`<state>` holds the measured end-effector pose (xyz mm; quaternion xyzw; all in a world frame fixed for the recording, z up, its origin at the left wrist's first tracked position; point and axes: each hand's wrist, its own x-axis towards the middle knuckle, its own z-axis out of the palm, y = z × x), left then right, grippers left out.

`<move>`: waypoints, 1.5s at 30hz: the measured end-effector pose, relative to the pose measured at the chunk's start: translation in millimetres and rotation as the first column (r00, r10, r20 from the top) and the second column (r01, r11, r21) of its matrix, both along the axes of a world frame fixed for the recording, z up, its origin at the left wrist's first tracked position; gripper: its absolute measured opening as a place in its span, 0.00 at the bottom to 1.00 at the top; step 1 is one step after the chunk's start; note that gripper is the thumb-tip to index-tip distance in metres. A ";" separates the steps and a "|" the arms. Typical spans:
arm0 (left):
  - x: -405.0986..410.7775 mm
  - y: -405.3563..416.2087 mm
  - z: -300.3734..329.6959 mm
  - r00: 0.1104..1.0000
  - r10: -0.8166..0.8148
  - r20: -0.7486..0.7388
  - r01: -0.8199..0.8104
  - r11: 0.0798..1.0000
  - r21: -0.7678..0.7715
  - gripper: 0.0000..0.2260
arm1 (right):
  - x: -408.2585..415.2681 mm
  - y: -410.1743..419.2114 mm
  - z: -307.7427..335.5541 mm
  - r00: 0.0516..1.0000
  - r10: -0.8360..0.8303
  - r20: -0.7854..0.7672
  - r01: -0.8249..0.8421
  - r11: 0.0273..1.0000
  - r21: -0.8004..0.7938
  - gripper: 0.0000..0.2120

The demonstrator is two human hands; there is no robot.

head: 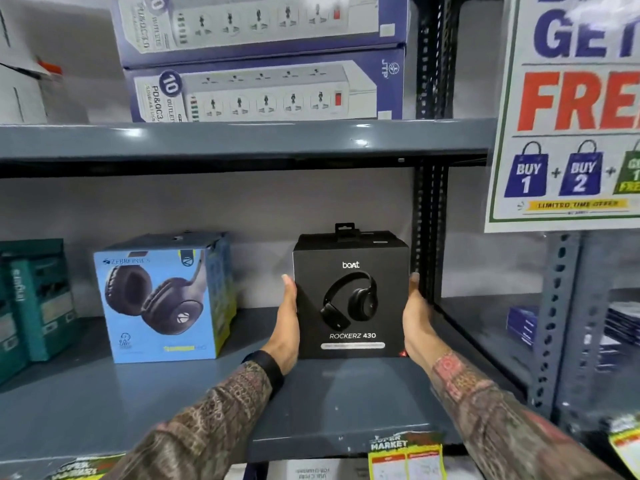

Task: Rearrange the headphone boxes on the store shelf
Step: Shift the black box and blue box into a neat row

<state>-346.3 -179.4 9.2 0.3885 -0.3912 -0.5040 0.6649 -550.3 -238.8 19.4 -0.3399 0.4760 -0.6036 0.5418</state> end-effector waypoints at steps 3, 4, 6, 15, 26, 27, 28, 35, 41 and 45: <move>-0.2 -4.2 1.0 1.000 0.000 -0.023 0.000 1.000 -0.007 0.40 | 3.4 -6.7 -3.1 0.999 -0.023 0.038 0.023 1.000 0.003 0.40; 0.0 -4.5 0.4 1.000 -0.001 -0.020 0.000 1.000 -0.012 0.41 | 4.5 -7.9 -4.5 0.998 -0.046 0.053 0.045 0.999 0.009 0.38; -0.6 -3.8 -2.2 1.000 0.008 0.004 -0.008 1.000 -0.016 0.41 | 4.1 -8.2 -3.3 0.993 -0.108 0.046 0.106 0.993 0.047 0.33; -3.6 32.8 -12.6 0.996 -0.054 0.074 0.057 0.997 -0.046 0.30 | -10.0 24.6 -9.6 0.995 -0.029 0.094 0.028 0.999 0.016 0.20; -11.8 91.8 -13.4 0.991 -0.031 0.129 0.035 0.999 -0.025 0.61 | -17.6 77.8 -20.0 0.990 -0.052 0.131 0.047 0.998 0.041 0.25; -12.6 94.6 -12.4 0.991 -0.021 0.133 0.025 0.999 -0.028 0.62 | -16.8 78.4 -19.1 0.989 -0.064 0.134 0.060 0.998 0.034 0.26; -13.5 97.9 -10.7 0.991 -0.013 0.135 0.016 1.000 -0.023 0.61 | -16.5 78.1 -18.9 0.990 -0.074 0.117 0.072 0.997 0.019 0.26; -13.5 112.8 -4.8 0.990 -0.049 0.133 0.046 0.999 0.029 0.37 | -13.8 96.3 -23.6 0.972 -0.222 -0.076 0.216 0.973 -0.088 0.29; 37.8 124.2 -9.4 0.972 0.069 0.226 -0.085 0.994 0.062 0.37 | 11.8 159.7 -56.1 0.703 -0.688 -0.183 0.544 0.685 -0.484 0.09; 100.8 146.6 -16.4 0.961 0.159 0.227 -0.148 0.987 -0.065 0.27 | 71.2 204.6 -76.7 0.766 -0.607 -0.209 0.367 0.681 -0.633 0.07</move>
